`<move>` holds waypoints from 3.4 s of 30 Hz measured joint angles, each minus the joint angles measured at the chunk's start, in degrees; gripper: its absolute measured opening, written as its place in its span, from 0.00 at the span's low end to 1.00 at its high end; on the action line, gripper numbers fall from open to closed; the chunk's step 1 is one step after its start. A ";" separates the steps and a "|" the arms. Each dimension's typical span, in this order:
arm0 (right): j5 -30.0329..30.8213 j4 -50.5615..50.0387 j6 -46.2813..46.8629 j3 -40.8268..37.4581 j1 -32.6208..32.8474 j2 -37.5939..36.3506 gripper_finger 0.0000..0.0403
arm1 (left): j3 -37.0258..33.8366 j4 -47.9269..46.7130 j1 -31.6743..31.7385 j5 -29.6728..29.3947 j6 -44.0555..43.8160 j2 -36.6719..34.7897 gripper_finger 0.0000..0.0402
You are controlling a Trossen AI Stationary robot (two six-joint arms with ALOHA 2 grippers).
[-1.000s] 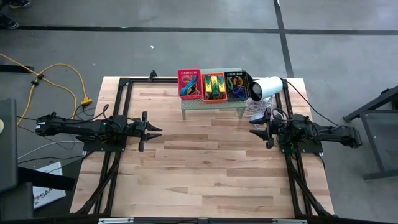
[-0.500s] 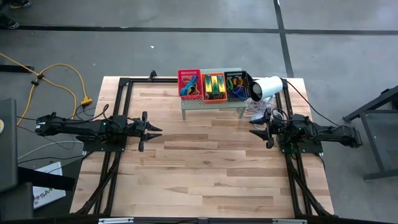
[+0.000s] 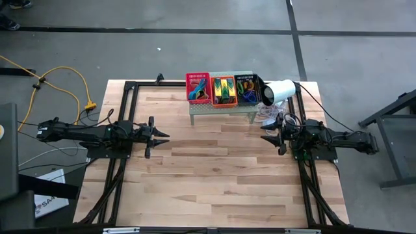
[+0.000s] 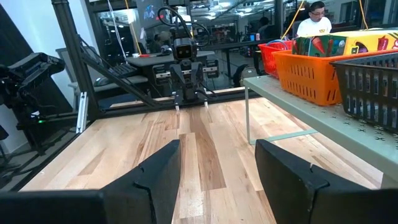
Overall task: Pick & Place Office Desk Supplies
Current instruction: Return to Home Position
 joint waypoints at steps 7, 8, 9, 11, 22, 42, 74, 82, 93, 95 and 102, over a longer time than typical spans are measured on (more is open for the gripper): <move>-0.01 0.00 0.00 0.00 0.00 0.00 0.48 | 0.00 0.00 0.01 0.00 0.01 0.01 0.21; -0.01 0.00 0.00 0.00 0.00 0.00 0.48 | 0.00 0.00 0.00 -0.01 0.00 0.01 0.21; -0.01 0.00 0.00 0.00 0.00 0.00 0.48 | 0.00 0.00 0.02 0.00 0.00 0.00 0.21; -0.01 0.00 0.00 0.00 0.00 0.00 0.48 | 0.01 0.00 0.01 -0.01 0.01 0.01 0.21; -0.01 0.00 0.00 0.00 0.00 0.00 0.48 | 0.00 0.00 0.01 0.00 0.01 0.01 0.21; -0.02 -0.01 0.01 0.00 0.02 0.02 0.48 | -0.07 -5.84 -0.26 -0.02 -3.55 -1.26 0.21; -0.02 0.00 0.01 0.00 0.01 0.02 0.48 | -0.35 -6.32 -0.26 0.01 -2.02 -8.02 0.21; -0.03 0.00 0.01 0.00 0.02 0.02 0.48 | -0.35 -6.32 -0.26 0.00 -2.14 -8.02 0.21; -0.03 0.00 0.02 0.01 0.01 0.02 0.48 | -0.35 -6.29 -0.26 0.00 -2.12 -8.04 0.21; -0.02 0.00 0.01 0.02 0.02 0.02 0.48 | -0.35 -6.29 -0.26 0.00 -2.12 -8.02 0.21; -0.01 0.00 0.02 0.00 0.02 0.02 0.48 | -0.35 -6.29 -0.25 0.00 -2.12 -8.04 0.21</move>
